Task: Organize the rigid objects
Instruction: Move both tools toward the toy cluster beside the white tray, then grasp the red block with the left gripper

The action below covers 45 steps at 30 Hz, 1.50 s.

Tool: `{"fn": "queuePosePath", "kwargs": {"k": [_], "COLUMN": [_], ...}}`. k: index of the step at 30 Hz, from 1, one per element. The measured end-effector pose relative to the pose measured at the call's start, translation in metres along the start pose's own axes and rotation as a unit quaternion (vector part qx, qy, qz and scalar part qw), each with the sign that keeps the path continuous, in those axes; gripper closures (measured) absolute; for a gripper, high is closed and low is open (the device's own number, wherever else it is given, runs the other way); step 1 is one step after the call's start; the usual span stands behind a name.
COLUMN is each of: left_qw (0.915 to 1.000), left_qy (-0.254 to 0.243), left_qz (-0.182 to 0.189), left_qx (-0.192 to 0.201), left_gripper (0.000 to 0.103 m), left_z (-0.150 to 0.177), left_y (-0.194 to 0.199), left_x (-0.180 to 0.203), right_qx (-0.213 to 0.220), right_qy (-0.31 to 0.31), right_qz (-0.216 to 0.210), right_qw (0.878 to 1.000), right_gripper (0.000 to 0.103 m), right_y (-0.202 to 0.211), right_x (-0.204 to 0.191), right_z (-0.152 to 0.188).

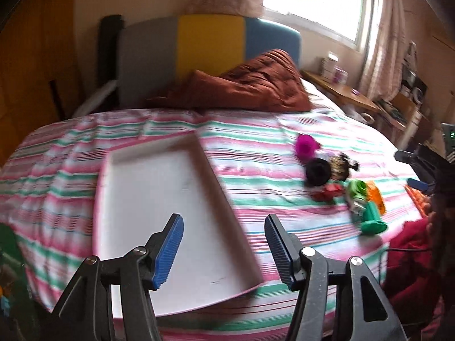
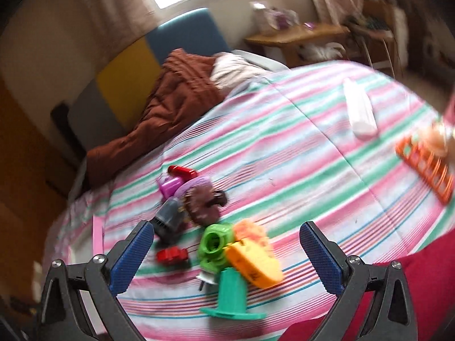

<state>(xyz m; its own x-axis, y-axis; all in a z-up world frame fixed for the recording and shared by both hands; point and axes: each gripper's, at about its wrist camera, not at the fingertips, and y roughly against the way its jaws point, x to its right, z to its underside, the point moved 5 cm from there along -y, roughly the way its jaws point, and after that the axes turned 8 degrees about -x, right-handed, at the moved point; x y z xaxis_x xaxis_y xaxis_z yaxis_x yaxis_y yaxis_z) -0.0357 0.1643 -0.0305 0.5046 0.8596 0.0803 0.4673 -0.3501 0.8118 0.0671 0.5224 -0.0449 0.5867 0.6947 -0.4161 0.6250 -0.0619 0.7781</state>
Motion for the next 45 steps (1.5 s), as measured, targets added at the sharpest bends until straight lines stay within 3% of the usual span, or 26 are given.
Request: {"fn": "queuePosePath", "kwargs": {"k": [3, 6, 10, 25, 29, 36, 45], "left_qw": [0.9994, 0.9978, 0.9949, 0.9847, 0.9838, 0.9817, 0.9827], "left_qy": [-0.025, -0.048, -0.073, -0.158, -0.145, -0.096, -0.066], "left_qz": [0.020, 0.028, 0.046, 0.033, 0.049, 0.101, 0.094], "left_qx": [-0.014, -0.035, -0.052, -0.066, -0.094, -0.130, -0.145], "left_gripper": [0.043, 0.043, 0.043, 0.043, 0.049, 0.049, 0.043], "left_z": [-0.004, -0.007, -0.008, -0.023, -0.023, -0.039, -0.053], "left_y": [-0.012, -0.027, -0.041, -0.081, -0.096, -0.120, -0.156], "left_x": [0.025, 0.046, 0.069, 0.131, 0.134, 0.146, 0.173], "right_qx": [0.002, -0.013, -0.026, -0.023, -0.028, -0.032, -0.035], "right_qy": [-0.019, -0.063, -0.068, -0.072, -0.075, -0.076, -0.074], "right_qz": [-0.006, -0.064, -0.083, -0.079, -0.080, -0.084, -0.091], "right_qw": [1.000, 0.996, 0.994, 0.994, 0.994, 0.993, 0.992], "right_gripper": [0.000, 0.000, 0.000, 0.000, 0.000, 0.000, 0.000], "right_y": [-0.005, -0.008, -0.011, -0.013, -0.017, -0.019, -0.019], "right_x": [0.018, 0.025, 0.023, 0.029, 0.031, 0.031, 0.029], "right_z": [0.006, 0.005, 0.004, 0.003, 0.001, 0.001, 0.001]}}
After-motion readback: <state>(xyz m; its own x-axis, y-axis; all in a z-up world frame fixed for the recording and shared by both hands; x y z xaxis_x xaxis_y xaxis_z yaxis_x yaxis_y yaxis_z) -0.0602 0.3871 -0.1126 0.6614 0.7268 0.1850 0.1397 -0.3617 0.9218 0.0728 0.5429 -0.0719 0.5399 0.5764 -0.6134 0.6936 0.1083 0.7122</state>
